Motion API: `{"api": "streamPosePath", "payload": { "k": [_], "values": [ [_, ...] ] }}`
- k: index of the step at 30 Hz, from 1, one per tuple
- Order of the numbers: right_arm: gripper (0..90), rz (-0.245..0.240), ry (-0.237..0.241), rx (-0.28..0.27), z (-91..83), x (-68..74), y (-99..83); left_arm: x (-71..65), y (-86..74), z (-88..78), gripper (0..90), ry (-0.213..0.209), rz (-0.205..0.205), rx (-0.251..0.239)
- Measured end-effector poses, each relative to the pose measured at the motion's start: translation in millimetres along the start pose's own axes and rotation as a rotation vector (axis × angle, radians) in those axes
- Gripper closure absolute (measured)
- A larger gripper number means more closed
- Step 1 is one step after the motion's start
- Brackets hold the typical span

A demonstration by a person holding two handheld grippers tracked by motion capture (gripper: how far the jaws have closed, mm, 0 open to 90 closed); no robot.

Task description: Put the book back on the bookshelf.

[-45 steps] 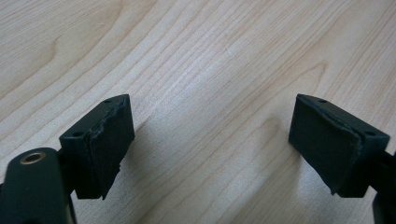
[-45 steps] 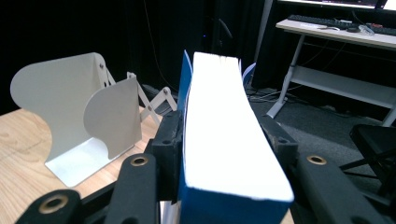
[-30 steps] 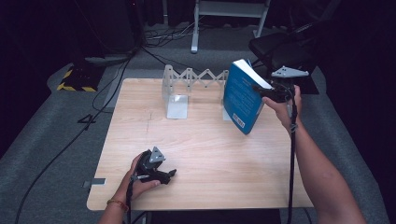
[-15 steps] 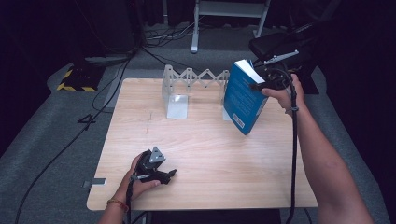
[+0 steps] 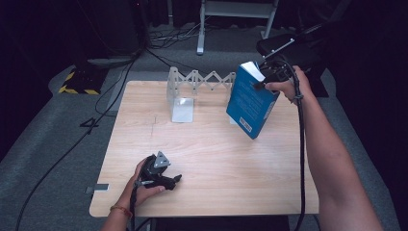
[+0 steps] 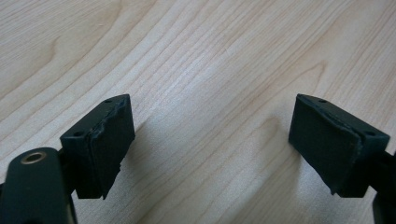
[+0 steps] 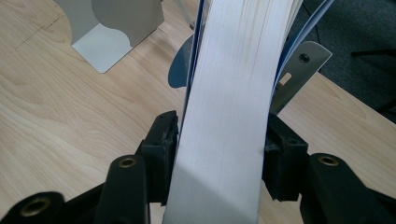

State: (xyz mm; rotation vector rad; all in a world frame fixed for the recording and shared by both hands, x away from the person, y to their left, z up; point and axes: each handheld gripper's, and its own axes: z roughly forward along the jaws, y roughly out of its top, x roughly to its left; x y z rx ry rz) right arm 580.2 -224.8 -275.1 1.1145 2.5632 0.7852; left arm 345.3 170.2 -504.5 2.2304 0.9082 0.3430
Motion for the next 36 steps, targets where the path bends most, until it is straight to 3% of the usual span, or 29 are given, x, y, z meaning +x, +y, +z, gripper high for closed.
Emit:
{"api": "streamPosePath", "payload": {
  "k": [3, 8, 19, 20, 26, 30, 36],
  "values": [
    [52.2, 0.023, 0.013, -0.004, 1.5, -1.9, 1.1, -0.1, 0.0, -0.2, 14.8, 0.002, 0.005, 0.001],
    [57.2, -0.001, -0.037, 0.002, 1.8, 3.4, 4.9, -0.2, 0.1, -0.2, 14.8, -0.001, 0.007, 0.001],
    [60.7, 0.006, -0.065, -0.036, 1.3, 10.6, 7.8, -1.0, 0.0, -0.3, 14.9, -0.008, 0.016, 0.002],
    [60.8, 0.025, -0.078, -0.062, 2.4, 9.6, 9.3, -1.1, 0.0, -0.6, 14.9, -0.008, 0.024, 0.002],
    [60.8, 0.042, -0.121, -0.095, 4.7, 14.1, 17.7, -1.3, 0.0, -0.6, 14.8, -0.014, 0.027, 0.003],
    [60.6, 0.083, -0.152, -0.113, 10.7, 13.9, 20.1, -1.7, -0.1, -0.7, 14.8, -0.019, 0.025, 0.004],
    [60.4, 0.098, -0.153, -0.123, 15.3, 10.4, 18.9, -1.7, 0.0, -0.6, 14.8, -0.019, 0.031, 0.003]
  ]
}}
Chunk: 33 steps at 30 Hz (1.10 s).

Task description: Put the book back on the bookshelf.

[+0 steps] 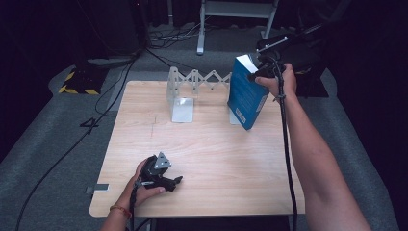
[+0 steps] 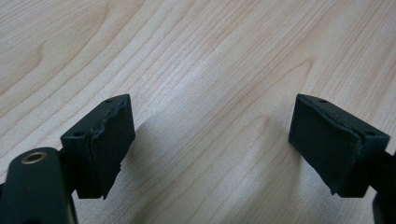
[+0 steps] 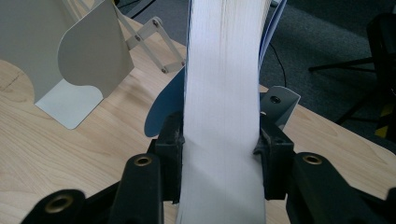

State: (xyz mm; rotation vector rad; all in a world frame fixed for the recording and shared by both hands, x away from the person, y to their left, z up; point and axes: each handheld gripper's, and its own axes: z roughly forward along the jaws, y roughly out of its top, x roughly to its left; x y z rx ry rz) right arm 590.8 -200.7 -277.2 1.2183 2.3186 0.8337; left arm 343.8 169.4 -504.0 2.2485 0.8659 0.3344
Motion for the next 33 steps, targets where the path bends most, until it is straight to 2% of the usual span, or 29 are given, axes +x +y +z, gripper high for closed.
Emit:
{"api": "streamPosePath", "payload": {
  "k": [4, 10, 13, 18, 23, 29, 31, 33],
  "values": [
    [59.7, 0.019, -0.007, -0.02, -0.5, -2.1, -2.0, -0.2, -0.1, 0.1, 14.9, -0.002, -0.002, 0.0],
    [56.0, 0.013, -0.017, -0.053, -3.9, 0.1, -5.3, -0.3, -0.1, 0.0, 14.9, -0.003, -0.003, 0.001],
    [51.5, 0.011, -0.028, -0.048, -8.5, -0.4, -6.1, -0.5, -0.1, 0.1, 14.9, -0.001, -0.005, -0.001],
    [49.9, 0.015, -0.016, -0.054, -14.5, -2.6, -11.6, -0.5, -0.1, 0.1, 14.8, -0.002, -0.005, 0.0],
    [45.7, 0.03, -0.009, -0.083, -18.8, -3.9, -18.8, -0.7, -0.2, 0.3, 14.8, -0.001, -0.007, -0.002],
    [40.5, 0.028, -0.018, -0.118, -27.4, -3.7, -28.1, -0.6, -0.2, 0.3, 14.9, 0.0, -0.006, -0.003],
    [39.4, 0.026, -0.003, -0.136, -31.5, -3.7, -30.9, -0.6, -0.2, 0.3, 14.8, -0.001, -0.006, -0.002],
    [36.2, 0.022, -0.014, -0.149, -36.2, -4.1, -33.6, -0.6, -0.2, 0.3, 14.8, 0.0, -0.006, -0.002]
  ]
}}
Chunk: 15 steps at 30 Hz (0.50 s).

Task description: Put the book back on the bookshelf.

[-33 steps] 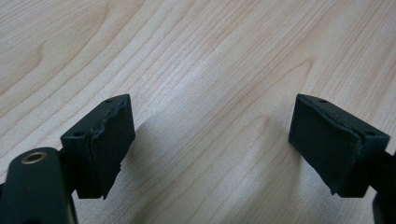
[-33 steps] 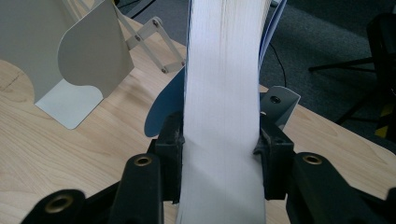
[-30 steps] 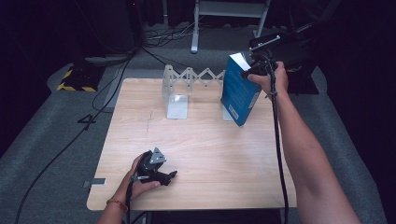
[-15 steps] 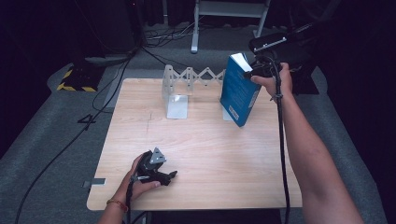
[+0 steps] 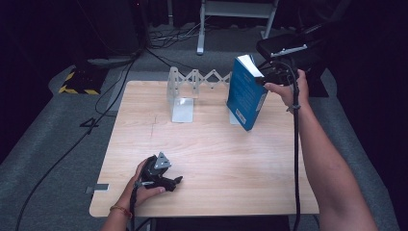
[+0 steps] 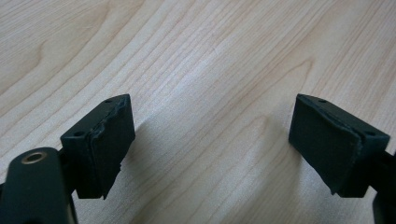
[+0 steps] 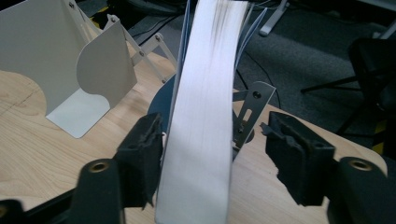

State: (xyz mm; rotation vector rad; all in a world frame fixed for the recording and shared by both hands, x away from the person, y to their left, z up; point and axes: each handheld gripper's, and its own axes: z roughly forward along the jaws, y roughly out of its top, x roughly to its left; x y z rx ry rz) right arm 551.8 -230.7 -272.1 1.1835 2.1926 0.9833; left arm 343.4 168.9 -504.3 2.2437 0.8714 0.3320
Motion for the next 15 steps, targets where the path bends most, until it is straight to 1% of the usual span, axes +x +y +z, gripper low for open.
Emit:
{"api": "streamPosePath", "payload": {
  "k": [1, 4, 5, 7, 9, 10, 11, 12, 15],
  "values": [
    [36.2, 0.0, 0.0, 0.0, 0.0, 0.0, 0.0, 0.0, 0.0, 0.0, 14.8, 0.0, 0.0, 0.0],
    [33.3, -0.007, 0.003, -0.023, -9.9, -2.4, -4.7, 0.1, 0.0, 0.0, 14.8, 0.0, 0.001, 0.0],
    [32.5, -0.01, 0.01, -0.03, -12.5, -3.4, -6.5, 0.0, 0.0, 0.1, 14.8, 0.0, 0.0, 0.0],
    [32.2, -0.011, 0.016, -0.049, -17.0, -4.8, -10.1, 0.0, 0.0, 0.0, 14.8, 0.0, 0.0, 0.0],
    [31.9, -0.024, 0.02, -0.065, -20.8, -5.4, -14.1, 0.0, 0.0, 0.0, 14.8, 0.0, 0.0, 0.0],
    [31.9, -0.024, 0.02, -0.065, -20.8, -5.4, -14.1, 0.0, 0.0, 0.0, 14.8, 0.0, 0.0, 0.0],
    [31.7, -0.031, 0.019, -0.072, -22.7, -5.4, -16.1, 0.0, 0.0, 0.1, 14.8, 0.0, 0.0, 0.0],
    [31.2, -0.053, 0.024, -0.084, -26.2, -4.6, -19.9, 0.0, 0.0, 0.0, 14.8, 0.0, 0.0, 0.0],
    [30.7, -0.071, 0.023, -0.097, -31.7, -4.2, -24.8, 0.1, 0.0, 0.1, 14.8, 0.0, 0.001, -0.001]
  ]
}}
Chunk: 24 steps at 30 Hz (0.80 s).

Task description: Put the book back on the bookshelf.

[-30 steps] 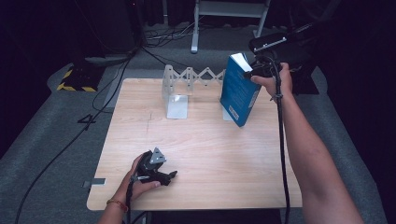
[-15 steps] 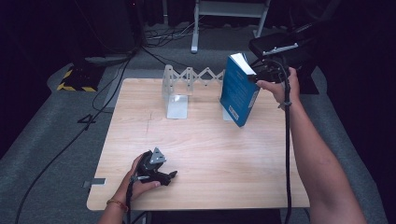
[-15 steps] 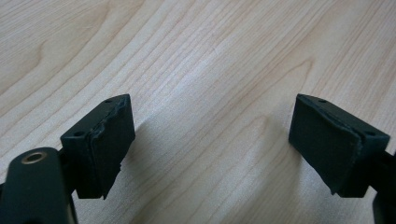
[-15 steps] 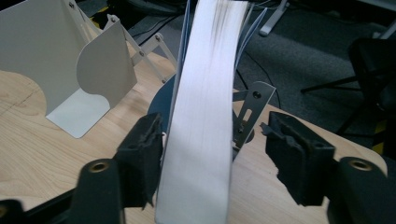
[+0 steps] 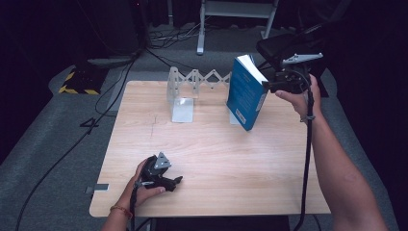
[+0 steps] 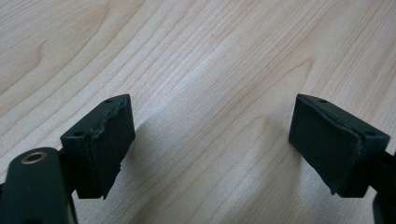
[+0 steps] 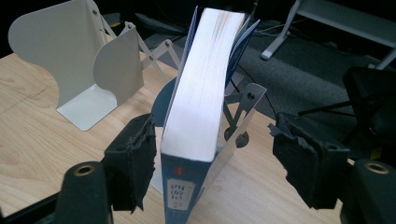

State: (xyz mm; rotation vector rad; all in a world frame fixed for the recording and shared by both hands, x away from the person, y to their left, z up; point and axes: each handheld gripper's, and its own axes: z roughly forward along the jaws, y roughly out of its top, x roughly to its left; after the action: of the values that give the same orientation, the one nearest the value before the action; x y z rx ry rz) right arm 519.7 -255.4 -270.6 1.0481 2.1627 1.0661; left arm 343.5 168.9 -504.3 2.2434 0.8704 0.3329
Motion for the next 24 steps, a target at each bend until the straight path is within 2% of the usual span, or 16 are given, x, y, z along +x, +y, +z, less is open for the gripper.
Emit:
{"api": "streamPosePath", "payload": {
  "k": [1, 3, 8, 15, 24],
  "values": [
    [30.4, -0.01, 0.007, -0.01, -3.0, 0.4, -2.1, -0.1, 0.1, 0.1, 14.8, 0.0, -0.001, 0.001],
    [29.5, -0.027, -0.012, -0.018, -7.4, 1.8, -5.5, -0.3, 0.2, 0.4, 14.6, -0.001, -0.004, 0.0],
    [28.6, -0.054, 0.012, -0.032, -17.1, 3.4, -17.2, -0.3, 0.2, 0.5, 14.6, -0.001, -0.004, 0.0],
    [27.9, -0.08, 0.016, -0.044, -26.3, 4.2, -32.3, -0.3, 0.2, 0.5, 14.6, -0.001, -0.004, 0.0],
    [27.4, -0.134, 0.038, -0.041, -31.4, 9.1, -68.2, -0.3, 0.2, 0.5, 14.6, -0.001, -0.004, 0.0]
  ]
}}
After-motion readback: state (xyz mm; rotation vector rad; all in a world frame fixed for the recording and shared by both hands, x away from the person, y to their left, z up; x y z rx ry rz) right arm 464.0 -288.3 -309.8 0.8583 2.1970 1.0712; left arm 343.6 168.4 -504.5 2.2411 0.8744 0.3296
